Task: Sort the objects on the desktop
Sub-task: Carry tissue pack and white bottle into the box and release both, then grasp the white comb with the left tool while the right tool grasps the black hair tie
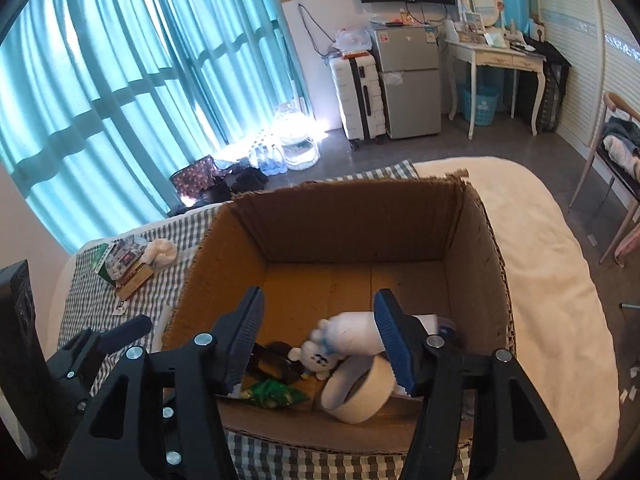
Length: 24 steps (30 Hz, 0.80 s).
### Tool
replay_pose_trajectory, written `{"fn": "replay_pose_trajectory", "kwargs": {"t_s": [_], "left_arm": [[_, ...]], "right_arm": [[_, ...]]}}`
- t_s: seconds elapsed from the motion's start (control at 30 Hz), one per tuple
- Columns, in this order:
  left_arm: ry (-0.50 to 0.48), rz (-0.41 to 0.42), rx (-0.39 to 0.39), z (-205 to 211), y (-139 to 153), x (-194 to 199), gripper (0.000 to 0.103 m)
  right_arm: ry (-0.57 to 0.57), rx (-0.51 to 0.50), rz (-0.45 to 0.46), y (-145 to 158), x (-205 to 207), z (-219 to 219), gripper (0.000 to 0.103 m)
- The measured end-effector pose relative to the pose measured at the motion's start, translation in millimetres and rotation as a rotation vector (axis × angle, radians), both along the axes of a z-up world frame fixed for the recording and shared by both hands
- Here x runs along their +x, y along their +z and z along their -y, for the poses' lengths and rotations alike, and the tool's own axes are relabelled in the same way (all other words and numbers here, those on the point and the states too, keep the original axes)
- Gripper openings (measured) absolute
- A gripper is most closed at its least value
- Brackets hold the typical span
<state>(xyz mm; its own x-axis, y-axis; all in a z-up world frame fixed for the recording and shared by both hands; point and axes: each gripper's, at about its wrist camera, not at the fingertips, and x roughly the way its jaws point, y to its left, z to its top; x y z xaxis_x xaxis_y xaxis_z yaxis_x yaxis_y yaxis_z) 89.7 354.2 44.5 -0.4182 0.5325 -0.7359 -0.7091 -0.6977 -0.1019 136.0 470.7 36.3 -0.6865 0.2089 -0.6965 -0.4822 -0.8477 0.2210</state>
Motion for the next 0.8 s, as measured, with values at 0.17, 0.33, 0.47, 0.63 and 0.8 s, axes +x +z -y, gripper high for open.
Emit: {"fn": "replay_pose_trajectory", "kwargs": {"t_s": [0.17, 0.33, 0.47, 0.63, 0.8], "left_arm": [[0.039, -0.029, 0.061, 53.3, 12.1, -14.4, 0.103], [0.232, -0.027, 0.001, 123.8, -7.6, -44.9, 0.103], [0.352, -0.004, 0.034, 179.9, -33.3, -51.1, 0.103], [0.485, 0.048, -0.012, 209.2, -76.6, -57.9, 0.103], [0.488, 0.082, 0.000, 210.1, -117.8, -59.2, 0.103]], "right_arm": [[0.039, 0.042, -0.041, 16.6, -6.0, 23.1, 0.057], [0.159, 0.006, -0.086, 18.8, -32.5, 72.5, 0.057], [0.265, 0.024, -0.076, 13.5, -65.7, 124.3, 0.057], [0.356, 0.046, -0.094, -10.1, -133.3, 181.3, 0.057], [0.361, 0.097, 0.120, -78.9, -191.7, 213.5, 0.057]]}}
